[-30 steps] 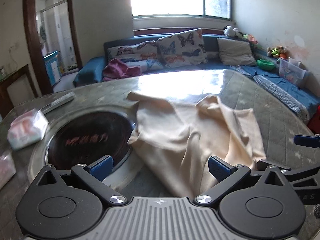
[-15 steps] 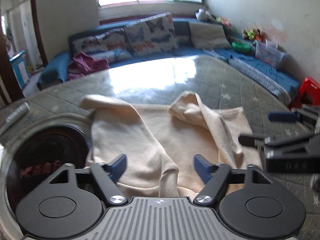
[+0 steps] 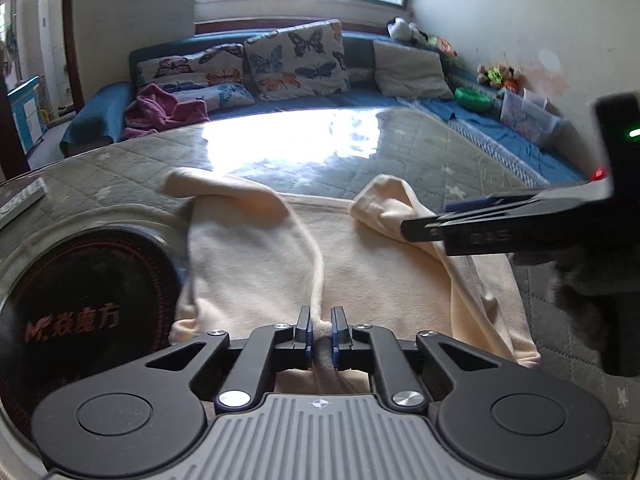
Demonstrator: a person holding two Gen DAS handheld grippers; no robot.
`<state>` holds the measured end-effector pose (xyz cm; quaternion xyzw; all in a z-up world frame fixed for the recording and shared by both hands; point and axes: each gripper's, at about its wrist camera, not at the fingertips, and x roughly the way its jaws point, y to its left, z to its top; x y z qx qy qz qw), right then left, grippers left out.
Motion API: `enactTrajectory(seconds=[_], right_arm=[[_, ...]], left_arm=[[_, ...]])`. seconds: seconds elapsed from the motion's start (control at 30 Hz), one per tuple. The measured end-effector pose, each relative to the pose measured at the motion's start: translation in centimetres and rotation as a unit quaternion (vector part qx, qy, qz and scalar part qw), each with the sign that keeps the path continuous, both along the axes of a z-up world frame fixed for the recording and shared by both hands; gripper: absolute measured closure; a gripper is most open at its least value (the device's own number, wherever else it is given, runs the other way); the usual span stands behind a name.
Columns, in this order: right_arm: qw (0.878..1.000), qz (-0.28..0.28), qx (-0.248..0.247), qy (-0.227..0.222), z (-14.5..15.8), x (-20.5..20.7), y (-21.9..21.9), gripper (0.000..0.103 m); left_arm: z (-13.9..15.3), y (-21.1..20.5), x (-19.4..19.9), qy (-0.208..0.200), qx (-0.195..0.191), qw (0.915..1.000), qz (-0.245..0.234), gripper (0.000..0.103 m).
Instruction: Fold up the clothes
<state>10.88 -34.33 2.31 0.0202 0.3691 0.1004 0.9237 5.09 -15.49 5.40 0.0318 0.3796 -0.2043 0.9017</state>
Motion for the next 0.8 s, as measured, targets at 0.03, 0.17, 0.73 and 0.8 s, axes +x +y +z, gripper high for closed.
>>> enactTrajectory(seconds=[0.03, 0.17, 0.73, 0.8], right_arm=[[1.0, -0.001, -0.001, 0.006, -0.3, 0.4, 0.1, 0.051], [1.0, -0.007, 0.005, 0.019, -1.2, 0.6, 0.0, 0.079], [0.987, -0.141, -0.012, -0.078, 3.9, -14.0, -7.1, 0.093], [0.984, -0.163, -0.012, -0.071, 3.5, -15.8, -8.2, 0.091]], left_arm=[[0.2, 0.7, -0.4, -0.002, -0.007, 1.0, 0.005, 0.094], [1.1, 3.1, -2.1, -0.01, -0.021, 0.9994, 0.027, 0.095], [0.4, 9.0, -9.1, 0.008, -0.044, 0.997, 0.063, 0.095], [0.1, 9.1, -9.9, 0.017, -0.046, 0.9972, 0.058, 0.095]])
